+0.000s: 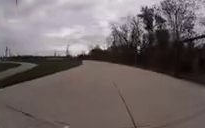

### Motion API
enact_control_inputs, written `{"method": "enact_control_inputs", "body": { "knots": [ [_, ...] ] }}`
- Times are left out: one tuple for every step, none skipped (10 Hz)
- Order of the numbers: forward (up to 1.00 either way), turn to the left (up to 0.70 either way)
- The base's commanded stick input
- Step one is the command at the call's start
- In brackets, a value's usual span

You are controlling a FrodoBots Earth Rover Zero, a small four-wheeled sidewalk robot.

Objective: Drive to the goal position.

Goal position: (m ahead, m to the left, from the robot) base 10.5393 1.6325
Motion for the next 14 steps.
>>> {"method": "enact_control_inputs", "body": {
  "knots": [
    [1.00, 0.00],
    [1.00, 0.00],
    [1.00, 0.00],
    [1.00, 0.00],
    [1.00, 0.00],
    [1.00, 0.00],
    [1.00, 0.00],
    [1.00, 0.00],
    [1.00, 0.00],
    [1.00, 0.00],
    [1.00, 0.00],
    [1.00, 0.00],
    [1.00, 0.00],
    [1.00, 0.00]
  ]
}}
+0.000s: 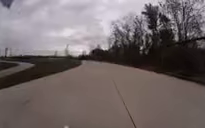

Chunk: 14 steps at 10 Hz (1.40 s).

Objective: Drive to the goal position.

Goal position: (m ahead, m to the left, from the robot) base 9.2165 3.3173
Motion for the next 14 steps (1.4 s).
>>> {"method": "enact_control_inputs", "body": {
  "knots": [
    [1.00, 0.00],
    [1.00, 0.00],
    [1.00, 0.00],
    [1.00, 0.00],
    [1.00, 0.00],
    [1.00, 0.00],
    [1.00, 0.00],
    [1.00, 0.00],
    [1.00, 0.00],
    [1.00, 0.00],
    [1.00, 0.00],
    [1.00, 0.00],
    [1.00, 0.00],
    [1.00, 0.00]
  ]
}}
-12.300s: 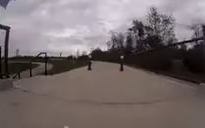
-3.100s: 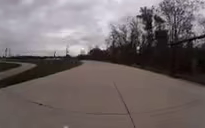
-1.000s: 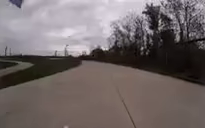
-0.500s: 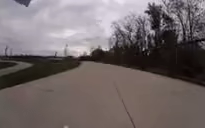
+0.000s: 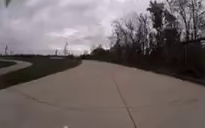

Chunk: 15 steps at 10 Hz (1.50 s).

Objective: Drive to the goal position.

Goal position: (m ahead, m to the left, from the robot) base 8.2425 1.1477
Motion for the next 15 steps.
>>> {"method": "enact_control_inputs", "body": {
  "knots": [
    [1.00, 0.00],
    [1.00, 0.00],
    [1.00, -0.04],
    [1.00, -0.31],
    [1.00, -0.39],
    [1.00, -0.32],
    [1.00, -0.11],
    [1.00, 0.00],
    [1.00, 0.00],
    [1.00, 0.00],
    [1.00, 0.00],
    [1.00, 0.00],
    [1.00, 0.00],
    [1.00, 0.00],
    [1.00, 0.00]
  ]
}}
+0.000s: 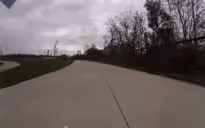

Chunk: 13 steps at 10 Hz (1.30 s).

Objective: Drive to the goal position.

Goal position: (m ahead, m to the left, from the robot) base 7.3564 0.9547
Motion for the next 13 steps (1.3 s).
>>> {"method": "enact_control_inputs", "body": {
  "knots": [
    [1.00, 0.00],
    [1.00, 0.00],
    [1.00, 0.00],
    [1.00, 0.00],
    [1.00, 0.00],
    [1.00, 0.00],
    [1.00, 0.00],
    [1.00, 0.00],
    [1.00, 0.00],
    [1.00, 0.00],
    [1.00, 0.00],
    [1.00, 0.00],
    [1.00, 0.00]
  ]
}}
